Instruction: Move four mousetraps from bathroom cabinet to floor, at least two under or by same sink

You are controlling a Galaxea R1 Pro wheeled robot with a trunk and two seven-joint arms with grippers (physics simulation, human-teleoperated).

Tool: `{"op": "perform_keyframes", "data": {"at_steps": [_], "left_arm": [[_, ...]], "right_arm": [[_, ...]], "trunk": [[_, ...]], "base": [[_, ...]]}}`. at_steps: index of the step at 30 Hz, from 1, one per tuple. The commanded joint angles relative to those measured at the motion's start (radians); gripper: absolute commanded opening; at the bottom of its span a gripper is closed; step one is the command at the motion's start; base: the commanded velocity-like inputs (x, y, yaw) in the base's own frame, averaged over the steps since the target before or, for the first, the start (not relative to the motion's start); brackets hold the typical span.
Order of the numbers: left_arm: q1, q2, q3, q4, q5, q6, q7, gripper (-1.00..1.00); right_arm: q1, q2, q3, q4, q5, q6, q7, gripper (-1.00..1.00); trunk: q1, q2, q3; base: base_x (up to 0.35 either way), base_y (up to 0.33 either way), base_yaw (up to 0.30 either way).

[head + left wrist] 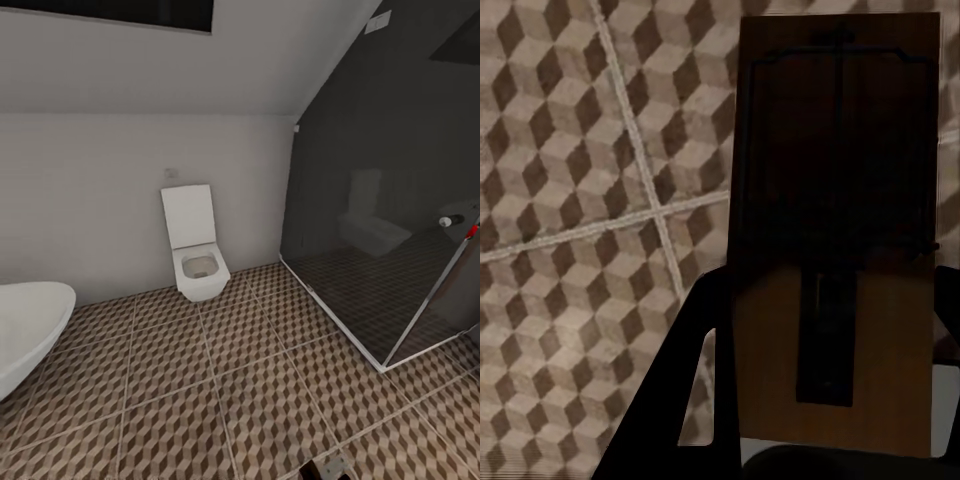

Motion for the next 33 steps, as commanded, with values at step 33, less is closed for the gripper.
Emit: {"op": "perform_keyframes", "data": {"at_steps": [33], "left_arm": [[-0.001, 0.002, -0.008, -0.004, 0.007, -0.008, 0.004, -1.0]], "right_arm": [[0.0, -0.005, 0.006, -0.003, -0.01, -0.002, -0.004, -1.0]], "trunk": [[0.0, -0.001, -0.035]], "base": [[0.0, 0.0, 0.139]]}}
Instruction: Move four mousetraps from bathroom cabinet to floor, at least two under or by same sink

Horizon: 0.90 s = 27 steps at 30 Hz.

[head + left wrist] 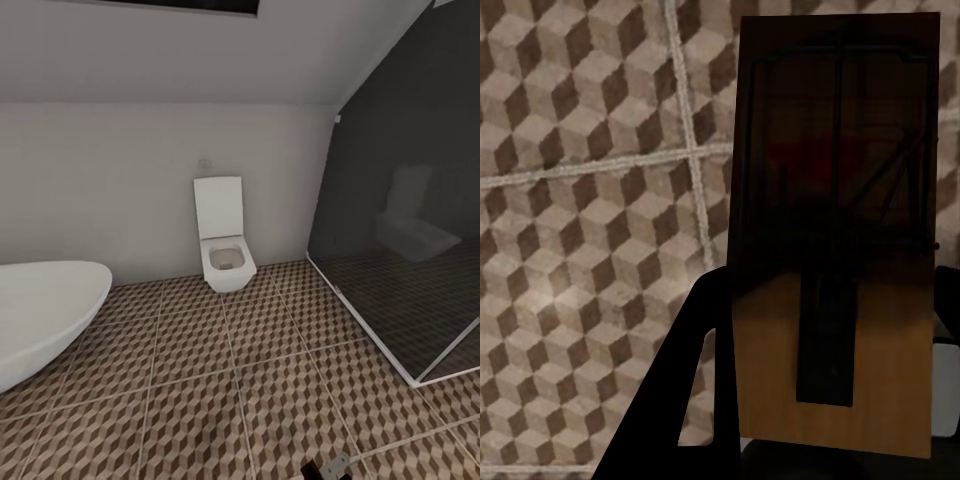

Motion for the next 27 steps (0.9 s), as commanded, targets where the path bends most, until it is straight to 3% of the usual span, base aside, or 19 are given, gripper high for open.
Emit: {"op": "perform_keyframes", "data": {"at_steps": [1, 27], "left_arm": [[-0.002, 0.0, -0.008, -0.005, 0.007, -0.009, 0.004, -1.0], [-0.002, -0.001, -0.009, -0.009, 0.006, -0.008, 0.004, -1.0]], "right_arm": [[0.0, -0.001, 0.009, -0.003, -0.008, 0.0, -0.005, -1.0], [0.0, -0.004, 0.012, -0.003, -0.001, 0.002, -0.002, -1.0]], "trunk": [[0.0, -0.001, -0.001], [0.0, -0.001, -0.007]], "base": [[0.0, 0.0, 0.0], [0.0, 0.0, 0.0]]}}
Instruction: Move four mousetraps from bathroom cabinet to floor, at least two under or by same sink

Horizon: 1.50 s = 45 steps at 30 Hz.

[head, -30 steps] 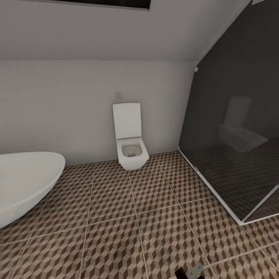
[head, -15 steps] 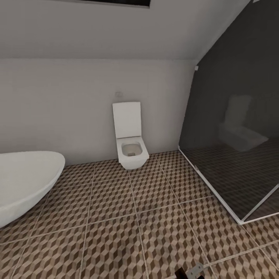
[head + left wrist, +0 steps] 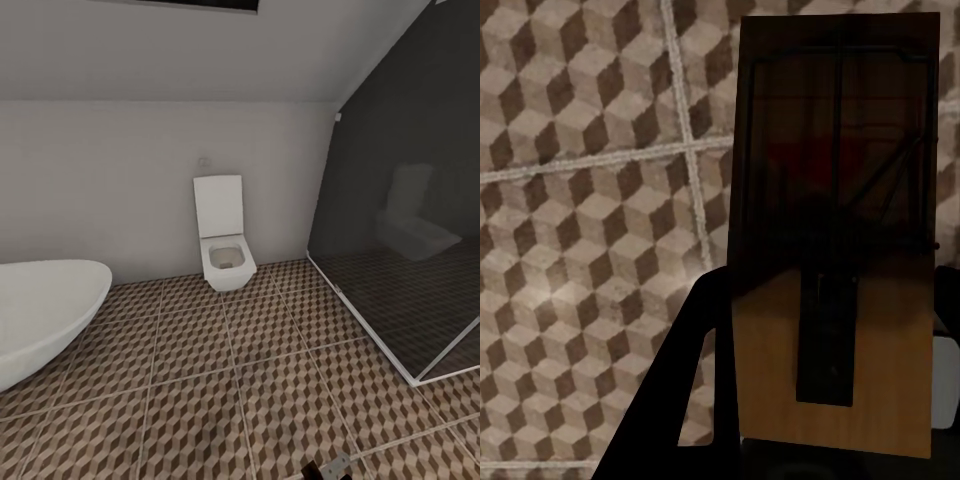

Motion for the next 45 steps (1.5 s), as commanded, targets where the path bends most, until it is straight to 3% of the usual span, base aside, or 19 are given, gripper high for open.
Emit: {"op": "perform_keyframes", "data": {"at_steps": [1, 14, 31, 45], "left_arm": [[-0.002, 0.0, -0.009, -0.005, 0.007, -0.008, 0.004, -1.0], [0.0, -0.001, -0.009, -0.005, 0.006, -0.006, 0.003, -1.0], [0.0, -0.003, -0.009, 0.001, 0.005, -0.007, 0.004, -1.0], [0.0, -0.003, -0.009, -0.005, 0.005, -0.008, 0.004, -1.0]], "right_arm": [[0.0, -0.001, 0.008, -0.003, -0.009, -0.001, -0.005, -1.0], [0.0, 0.0, 0.01, -0.001, -0.014, -0.001, -0.005, -1.0], [0.0, 0.0, 0.01, -0.001, -0.012, -0.001, -0.008, -1.0], [0.0, 0.005, 0.01, -0.001, -0.012, -0.003, -0.008, -1.0]], "trunk": [[0.0, -0.001, -0.001], [0.0, -0.001, -0.001], [0.0, -0.001, -0.001], [0.0, -0.001, -0.001]], "base": [[0.0, 0.0, 0.0], [0.239, -0.02, 0.0], [0.323, -0.145, 0.003], [0.103, -0.059, 0.257]]}}
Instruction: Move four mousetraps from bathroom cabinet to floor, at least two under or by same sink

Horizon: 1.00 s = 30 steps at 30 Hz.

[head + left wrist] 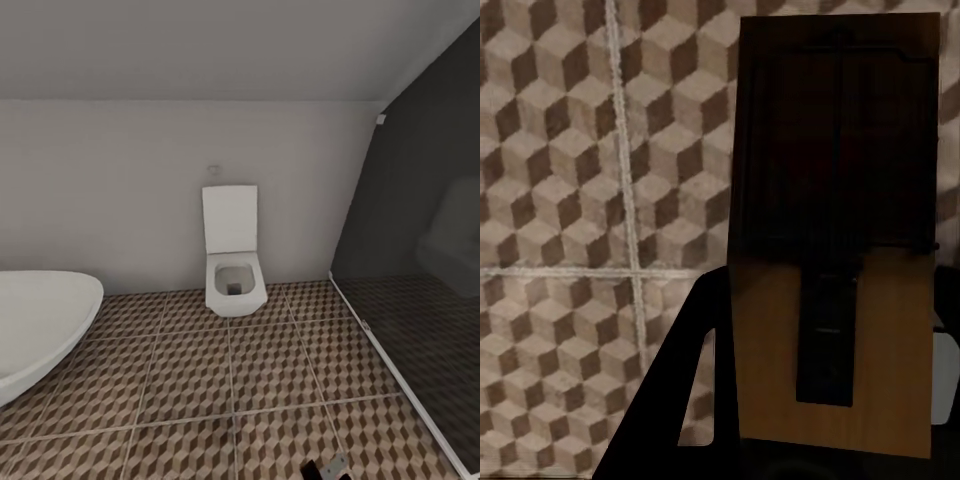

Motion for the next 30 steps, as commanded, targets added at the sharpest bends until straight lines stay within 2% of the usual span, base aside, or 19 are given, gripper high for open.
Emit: {"op": "perform_keyframes", "data": {"at_steps": [1, 19, 30], "left_arm": [[-0.002, 0.0, -0.008, -0.005, 0.007, -0.008, 0.004, -1.0], [-0.002, 0.002, -0.008, -0.002, 0.006, -0.009, 0.004, -1.0], [-0.001, 0.004, -0.008, 0.003, 0.008, -0.009, 0.004, -1.0]], "right_arm": [[0.0, -0.001, 0.008, -0.003, -0.008, 0.0, -0.005, -1.0], [0.0, -0.001, 0.01, -0.002, -0.004, 0.004, -0.005, -1.0], [0.0, -0.004, 0.008, -0.003, -0.01, 0.001, -0.001, -1.0]], "trunk": [[0.0, 0.0, -0.001], [0.0, 0.0, -0.001], [0.0, 0.0, -0.001]], "base": [[0.161, -0.144, 0.207], [0.225, -0.195, 0.019], [0.293, -0.101, 0.0]]}}
